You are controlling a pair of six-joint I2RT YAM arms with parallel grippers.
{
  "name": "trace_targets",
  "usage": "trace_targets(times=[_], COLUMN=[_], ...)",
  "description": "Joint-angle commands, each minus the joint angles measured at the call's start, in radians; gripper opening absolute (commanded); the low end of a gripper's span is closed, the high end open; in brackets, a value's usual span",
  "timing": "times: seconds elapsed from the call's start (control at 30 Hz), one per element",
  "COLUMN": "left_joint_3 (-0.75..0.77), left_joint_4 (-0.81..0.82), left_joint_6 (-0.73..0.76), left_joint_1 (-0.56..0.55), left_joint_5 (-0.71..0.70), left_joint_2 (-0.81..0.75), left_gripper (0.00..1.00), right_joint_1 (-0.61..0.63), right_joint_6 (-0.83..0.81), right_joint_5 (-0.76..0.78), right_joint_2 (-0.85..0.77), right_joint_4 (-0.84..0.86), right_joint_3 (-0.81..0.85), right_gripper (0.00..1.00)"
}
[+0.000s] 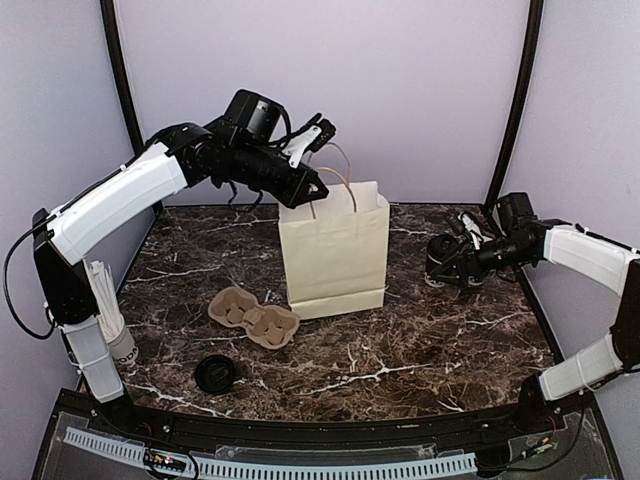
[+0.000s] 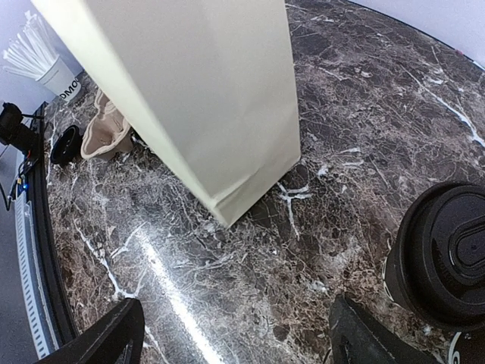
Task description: Pack the takeout coffee
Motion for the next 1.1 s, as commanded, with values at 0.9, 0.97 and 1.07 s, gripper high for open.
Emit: trace_targets(times=[0.9,0.97,1.07], left_joint_3=[-0.287,-0.358,-0.453], left_joint_4=[-0.253,-0.291,-0.337], left_joint_6=[-0.035,-0.114,-0.307], left_joint_1=[-0.046,-0.018,0.037], left_joint_5=[-0.372,-0.402,-0.397], left_joint_2=[-0.394,-0.415,-0.409], left_gripper=[0.5,0.5,0.44], right_joint_1=[-0.01,-0.01,-0.01], right_joint_6=[0.001,0.0,0.0], right_joint_5=[-0.015,-0.015,-0.016], right_joint_2=[0.002,0.002,0.001], right_joint_4=[0.021,0.021,0.02], right_joint_3=[-0.002,-0.001,-0.002], right_gripper=[0.86,0.86,0.86])
